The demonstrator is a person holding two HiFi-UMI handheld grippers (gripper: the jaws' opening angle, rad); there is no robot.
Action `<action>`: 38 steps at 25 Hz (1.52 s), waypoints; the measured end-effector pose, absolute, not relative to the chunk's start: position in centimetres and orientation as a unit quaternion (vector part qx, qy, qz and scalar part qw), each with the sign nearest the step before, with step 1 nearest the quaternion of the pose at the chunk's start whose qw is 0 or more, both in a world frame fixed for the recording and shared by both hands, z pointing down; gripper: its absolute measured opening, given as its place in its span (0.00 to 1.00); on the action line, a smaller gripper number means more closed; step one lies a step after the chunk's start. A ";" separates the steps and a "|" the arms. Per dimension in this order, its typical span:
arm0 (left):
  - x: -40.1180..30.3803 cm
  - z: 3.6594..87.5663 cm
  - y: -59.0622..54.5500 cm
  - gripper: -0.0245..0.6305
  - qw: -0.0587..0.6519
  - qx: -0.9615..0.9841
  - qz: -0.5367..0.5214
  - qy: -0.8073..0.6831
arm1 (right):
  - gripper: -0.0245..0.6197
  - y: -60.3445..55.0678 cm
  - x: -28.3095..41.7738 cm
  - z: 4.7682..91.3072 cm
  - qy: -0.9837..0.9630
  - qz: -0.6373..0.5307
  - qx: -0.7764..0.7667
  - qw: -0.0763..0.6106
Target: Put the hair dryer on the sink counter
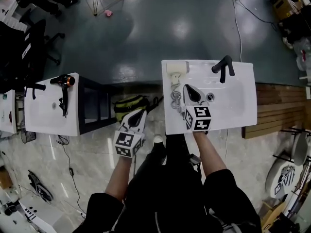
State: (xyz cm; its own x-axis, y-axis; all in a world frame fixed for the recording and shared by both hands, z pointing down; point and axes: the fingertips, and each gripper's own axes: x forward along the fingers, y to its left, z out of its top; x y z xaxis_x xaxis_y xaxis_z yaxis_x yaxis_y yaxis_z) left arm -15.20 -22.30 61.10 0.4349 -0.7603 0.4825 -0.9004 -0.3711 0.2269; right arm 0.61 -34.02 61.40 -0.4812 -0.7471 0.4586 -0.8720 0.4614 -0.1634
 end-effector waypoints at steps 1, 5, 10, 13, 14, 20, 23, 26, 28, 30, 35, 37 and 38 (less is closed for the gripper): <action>-15.0 60.9 -22.3 0.06 0.231 0.816 0.149 -0.508 | 0.05 -33.8 0.9 61.0 -0.839 0.190 0.485 0.159; -14.1 60.0 -22.4 0.06 0.222 0.824 0.145 -0.500 | 0.05 -32.8 2.3 59.8 -0.836 0.182 0.494 0.153; -13.4 58.8 -22.6 0.06 0.209 0.833 0.140 -0.493 | 0.05 -31.9 3.7 58.8 -0.834 0.179 0.501 0.147; -12.8 58.2 -22.6 0.06 0.203 0.837 0.135 -0.489 | 0.05 -31.3 4.4 57.9 -0.833 0.172 0.505 0.145; -12.6 58.1 -22.4 0.06 0.202 0.839 0.134 -0.487 | 0.05 -31.1 4.6 57.6 -0.833 0.170 0.506 0.143; -11.4 56.8 -21.8 0.06 0.186 0.849 0.130 -0.477 | 0.05 -28.9 5.4 54.3 -0.838 0.160 0.511 0.104; -10.9 56.0 -21.5 0.06 0.173 0.854 0.127 -0.473 | 0.05 -27.5 5.7 52.5 -0.844 0.142 0.509 0.091; -10.5 55.4 -21.1 0.06 0.165 0.859 0.125 -0.469 | 0.05 -26.1 5.9 51.1 -0.848 0.126 0.507 0.086; -10.2 55.1 -21.0 0.06 0.160 0.862 0.124 -0.465 | 0.05 -25.2 6.0 50.5 -0.851 0.117 0.504 0.088; -10.0 54.8 -20.7 0.06 0.156 0.865 0.124 -0.461 | 0.05 -24.4 6.1 50.2 -0.853 0.109 0.502 0.092; -9.5 54.0 -20.1 0.06 0.144 0.871 0.121 -0.454 | 0.05 -22.7 6.7 49.5 -0.853 0.097 0.504 0.097; -9.3 53.6 -19.9 0.06 0.141 0.873 0.121 -0.451 | 0.05 -22.3 6.9 49.4 -0.852 0.099 0.504 0.098; -9.2 53.5 -19.9 0.06 0.138 0.874 0.121 -0.450 | 0.05 -22.1 6.9 49.4 -0.852 0.100 0.505 0.097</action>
State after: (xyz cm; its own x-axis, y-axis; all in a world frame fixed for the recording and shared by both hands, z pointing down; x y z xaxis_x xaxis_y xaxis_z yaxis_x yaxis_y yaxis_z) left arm -9.23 -19.87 53.45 0.5667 -0.7525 0.3356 -0.8194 -0.5576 0.1332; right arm 6.94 -22.11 49.39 -0.4719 -0.8402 0.2673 -0.8793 0.4708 -0.0725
